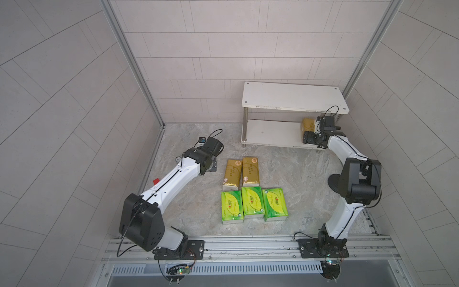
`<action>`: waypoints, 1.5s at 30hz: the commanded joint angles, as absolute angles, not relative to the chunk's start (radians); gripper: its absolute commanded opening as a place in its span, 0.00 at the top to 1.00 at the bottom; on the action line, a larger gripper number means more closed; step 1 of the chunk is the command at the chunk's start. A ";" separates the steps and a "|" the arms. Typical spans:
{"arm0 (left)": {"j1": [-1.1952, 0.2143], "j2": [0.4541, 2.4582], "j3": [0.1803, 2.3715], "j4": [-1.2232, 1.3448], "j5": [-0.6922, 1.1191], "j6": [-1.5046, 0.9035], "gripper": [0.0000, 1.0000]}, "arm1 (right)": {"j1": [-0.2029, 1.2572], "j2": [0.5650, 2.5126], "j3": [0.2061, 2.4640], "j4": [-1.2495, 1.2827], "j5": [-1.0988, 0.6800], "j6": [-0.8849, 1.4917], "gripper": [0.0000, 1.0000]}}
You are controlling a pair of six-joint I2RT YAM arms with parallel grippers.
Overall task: Place the tissue boxes on the shelf by color
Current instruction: Place a box of tissues on the shelf, then pick up the box of tissues from the center of the board.
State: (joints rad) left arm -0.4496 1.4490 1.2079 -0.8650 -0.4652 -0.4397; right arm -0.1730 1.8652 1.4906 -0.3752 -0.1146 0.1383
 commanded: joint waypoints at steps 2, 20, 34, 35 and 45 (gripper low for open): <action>-0.442 1.427 1.211 -0.865 -0.459 -0.426 0.00 | -0.171 1.777 1.508 -0.390 -0.098 0.159 0.00; -0.441 1.388 1.190 -0.868 -0.433 -0.411 0.00 | -0.134 1.585 1.392 -0.457 -0.113 0.180 0.00; -0.442 1.344 1.168 -0.879 -0.414 -0.420 0.00 | -0.056 1.489 1.278 -0.476 -0.144 0.215 0.00; -0.442 1.345 1.165 -0.879 -0.412 -0.422 0.00 | -0.043 1.478 1.269 -0.481 -0.148 0.234 0.00; -0.442 1.334 1.132 -0.888 -0.379 -0.433 0.00 | 0.217 1.307 1.069 -0.497 -0.142 0.480 0.00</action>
State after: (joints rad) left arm -0.4492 1.3613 1.1496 -0.8684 -0.3859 -0.4221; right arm 0.1356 1.3682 1.1126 -0.4683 -0.1631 0.3782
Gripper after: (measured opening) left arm 0.999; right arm 0.996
